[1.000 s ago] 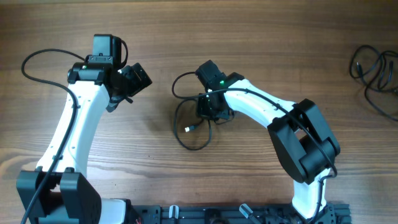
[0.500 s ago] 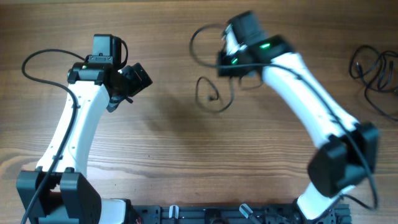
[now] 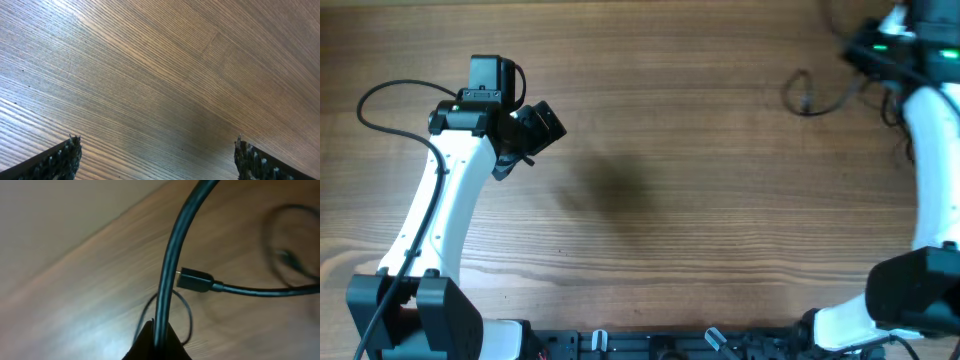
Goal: Untangle cables
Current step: 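Carry the cable to the right edge pile with right gripper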
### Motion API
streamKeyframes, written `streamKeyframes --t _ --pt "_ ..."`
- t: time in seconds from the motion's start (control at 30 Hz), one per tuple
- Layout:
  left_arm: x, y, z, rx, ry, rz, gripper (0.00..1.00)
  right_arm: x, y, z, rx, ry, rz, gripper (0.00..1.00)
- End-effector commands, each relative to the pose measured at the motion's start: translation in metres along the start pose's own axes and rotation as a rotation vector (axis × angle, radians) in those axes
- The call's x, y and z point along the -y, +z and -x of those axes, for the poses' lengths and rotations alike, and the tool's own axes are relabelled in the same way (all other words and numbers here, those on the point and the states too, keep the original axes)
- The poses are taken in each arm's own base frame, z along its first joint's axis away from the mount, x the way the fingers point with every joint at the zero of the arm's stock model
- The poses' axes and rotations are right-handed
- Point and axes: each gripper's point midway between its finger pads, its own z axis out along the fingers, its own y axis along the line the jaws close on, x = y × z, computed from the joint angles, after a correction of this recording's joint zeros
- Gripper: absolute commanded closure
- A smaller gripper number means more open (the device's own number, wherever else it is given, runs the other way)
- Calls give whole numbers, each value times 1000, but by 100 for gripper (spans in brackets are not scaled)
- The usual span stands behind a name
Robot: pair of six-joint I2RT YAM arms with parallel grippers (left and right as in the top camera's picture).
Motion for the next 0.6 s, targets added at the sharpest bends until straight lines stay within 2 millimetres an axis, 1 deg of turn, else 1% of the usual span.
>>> streamKeyframes --t 0.0,0.07,0.1,0.2,0.27,0.3,0.33,0.43,0.47,0.57 --pt "2 -2 1 3 -12 -13 0 48 -40 39 109 283 -10 96" --pt "2 -2 1 3 -12 -13 0 83 -48 53 152 420 -48 96" --pt "2 -2 1 3 -12 -13 0 108 -54 61 183 522 -74 96" --pt "2 -2 2 3 -13 -13 0 146 -64 75 251 634 -107 96" --pt "2 -2 2 3 -13 -13 0 170 -72 84 295 668 -133 96" --pt "2 -2 2 4 -12 -14 0 178 -75 85 307 680 -148 96" --pt "2 -2 2 4 -12 -14 0 185 -76 85 312 691 -164 96" --pt "3 -2 2 6 -12 -16 0 202 -72 72 295 731 -236 96" --pt "3 -2 2 5 -12 -16 0 209 -68 65 283 749 -271 96" --pt "4 -2 1 -1 -12 -25 0 226 -51 36 216 819 -359 96"
